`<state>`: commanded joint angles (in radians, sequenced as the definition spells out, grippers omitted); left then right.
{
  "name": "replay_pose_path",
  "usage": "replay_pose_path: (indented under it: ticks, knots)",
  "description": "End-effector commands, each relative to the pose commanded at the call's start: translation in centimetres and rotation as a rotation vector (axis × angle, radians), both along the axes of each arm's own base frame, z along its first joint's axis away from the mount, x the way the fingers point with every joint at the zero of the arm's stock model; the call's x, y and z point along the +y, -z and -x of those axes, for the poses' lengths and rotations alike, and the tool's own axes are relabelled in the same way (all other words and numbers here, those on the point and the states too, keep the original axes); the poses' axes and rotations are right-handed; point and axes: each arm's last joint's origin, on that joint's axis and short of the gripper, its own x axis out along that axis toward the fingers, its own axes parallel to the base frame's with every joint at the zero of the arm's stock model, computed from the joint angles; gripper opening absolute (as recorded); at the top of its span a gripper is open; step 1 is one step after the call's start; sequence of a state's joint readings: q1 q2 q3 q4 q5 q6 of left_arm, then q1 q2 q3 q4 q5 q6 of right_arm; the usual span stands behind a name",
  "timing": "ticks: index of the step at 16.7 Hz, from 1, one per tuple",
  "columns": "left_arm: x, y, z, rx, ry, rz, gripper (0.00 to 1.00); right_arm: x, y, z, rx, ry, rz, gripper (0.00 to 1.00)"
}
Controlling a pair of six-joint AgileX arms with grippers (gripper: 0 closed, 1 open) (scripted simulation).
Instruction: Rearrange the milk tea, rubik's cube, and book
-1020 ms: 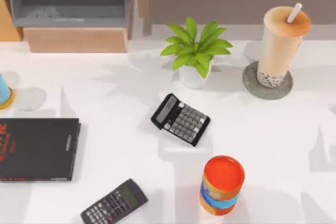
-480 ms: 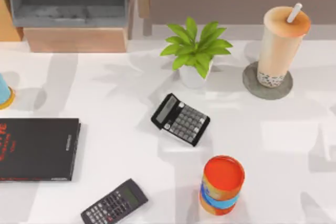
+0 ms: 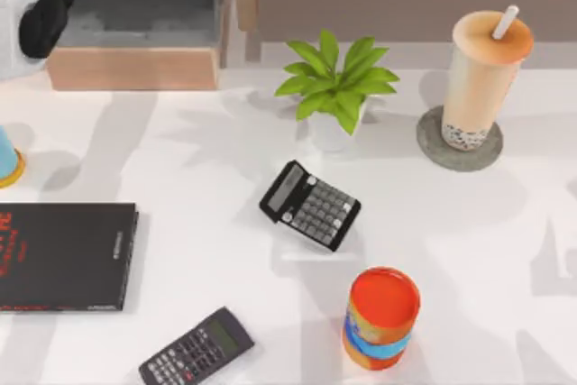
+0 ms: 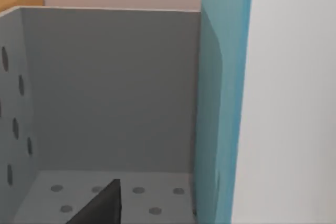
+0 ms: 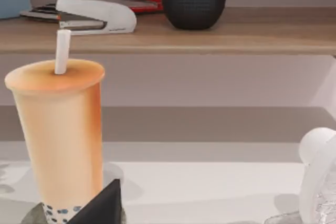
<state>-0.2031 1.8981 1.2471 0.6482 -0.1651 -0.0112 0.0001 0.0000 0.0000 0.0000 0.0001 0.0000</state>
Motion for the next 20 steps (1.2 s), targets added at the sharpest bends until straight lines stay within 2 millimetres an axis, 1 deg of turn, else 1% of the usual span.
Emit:
replay_pose_path:
  ticks: [6,13,17,20]
  knots:
    - [0.2,0.1,-0.1,0.003,-0.003,-0.001,1.0,0.0,0.0,0.0,0.0,0.0,0.0,1.0]
    - [-0.1,0.0,-2.9,0.0,0.0,0.0,1.0,0.0,0.0,0.0,0.0,0.0,0.0,1.0]
    - [-0.1,0.0,-3.1,0.0,0.0,0.0,1.0,0.0,0.0,0.0,0.0,0.0,0.0,1.0]
    - [-0.1,0.0,-3.1,0.0,0.0,0.0,0.77,0.0,0.0,0.0,0.0,0.0,0.0,1.0]
